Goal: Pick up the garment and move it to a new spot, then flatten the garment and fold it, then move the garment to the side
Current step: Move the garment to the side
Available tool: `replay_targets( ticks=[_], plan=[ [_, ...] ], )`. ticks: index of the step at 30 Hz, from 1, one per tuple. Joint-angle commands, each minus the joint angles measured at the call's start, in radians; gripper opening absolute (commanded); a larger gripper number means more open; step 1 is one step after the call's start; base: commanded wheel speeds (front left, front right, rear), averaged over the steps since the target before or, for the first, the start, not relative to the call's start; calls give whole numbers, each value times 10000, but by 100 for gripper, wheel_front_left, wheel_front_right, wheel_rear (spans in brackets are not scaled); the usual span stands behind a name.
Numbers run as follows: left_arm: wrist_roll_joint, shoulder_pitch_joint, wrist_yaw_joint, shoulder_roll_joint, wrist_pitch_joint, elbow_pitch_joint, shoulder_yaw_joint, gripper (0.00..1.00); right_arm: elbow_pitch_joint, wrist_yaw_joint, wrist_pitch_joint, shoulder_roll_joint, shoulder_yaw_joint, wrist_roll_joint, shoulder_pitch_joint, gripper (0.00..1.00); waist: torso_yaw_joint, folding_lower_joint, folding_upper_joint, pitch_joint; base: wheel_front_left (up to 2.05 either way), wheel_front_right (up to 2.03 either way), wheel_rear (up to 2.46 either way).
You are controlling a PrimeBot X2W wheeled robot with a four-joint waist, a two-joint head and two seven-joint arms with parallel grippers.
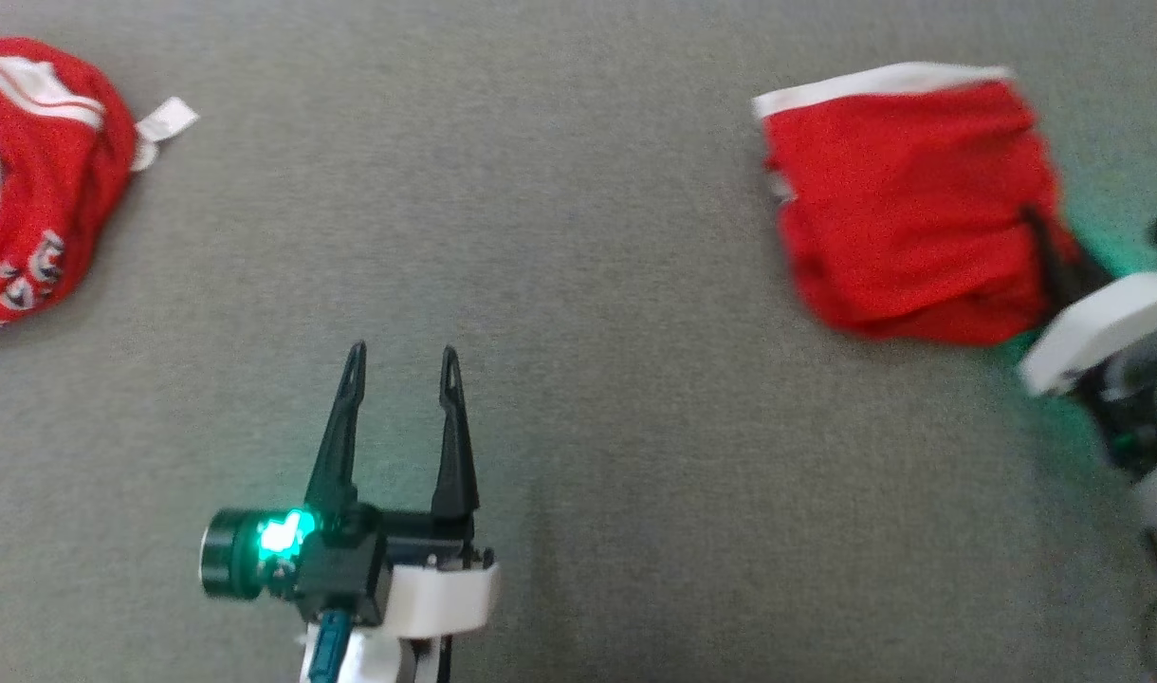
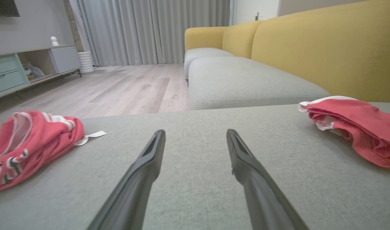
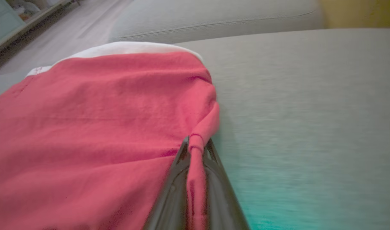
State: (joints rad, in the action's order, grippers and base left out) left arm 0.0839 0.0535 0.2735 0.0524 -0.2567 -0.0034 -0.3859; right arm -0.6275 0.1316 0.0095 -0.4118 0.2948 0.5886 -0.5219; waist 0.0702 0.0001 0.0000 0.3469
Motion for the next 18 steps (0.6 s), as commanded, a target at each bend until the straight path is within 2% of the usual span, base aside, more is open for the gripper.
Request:
replay_targets(
  ticks=[1,8,12,17,18],
  plan=[
    [-151,410,-2,-22,-51,-326,208,100,288,-9,-171,-718,-52,118,-187,0,-476,-1,0,499,0,0,0],
    [-340,1501,-211,-22,-51,-215,131,100,276,-9,-135,-2837,-794,296,-198,0,-1070,-1,0,1628,0,0,0],
    [-220,2346,-500,-22,-51,-39,-281,100,15,-9,-163,-4107,-1712,400,32,0,-818,-1,0,2336,0,0,0],
    [-51,3223,-437,-22,-51,37,-607,100,-317,-9,-443,-5287,-3074,98,321,0,-409,-1,0,3007,0,0,0],
    [-7,3317,-416,-22,-51,59,-662,100,-403,-9,-550,-5401,-3411,-82,357,33,-315,-1,0,3057,0,0,0]
  ],
)
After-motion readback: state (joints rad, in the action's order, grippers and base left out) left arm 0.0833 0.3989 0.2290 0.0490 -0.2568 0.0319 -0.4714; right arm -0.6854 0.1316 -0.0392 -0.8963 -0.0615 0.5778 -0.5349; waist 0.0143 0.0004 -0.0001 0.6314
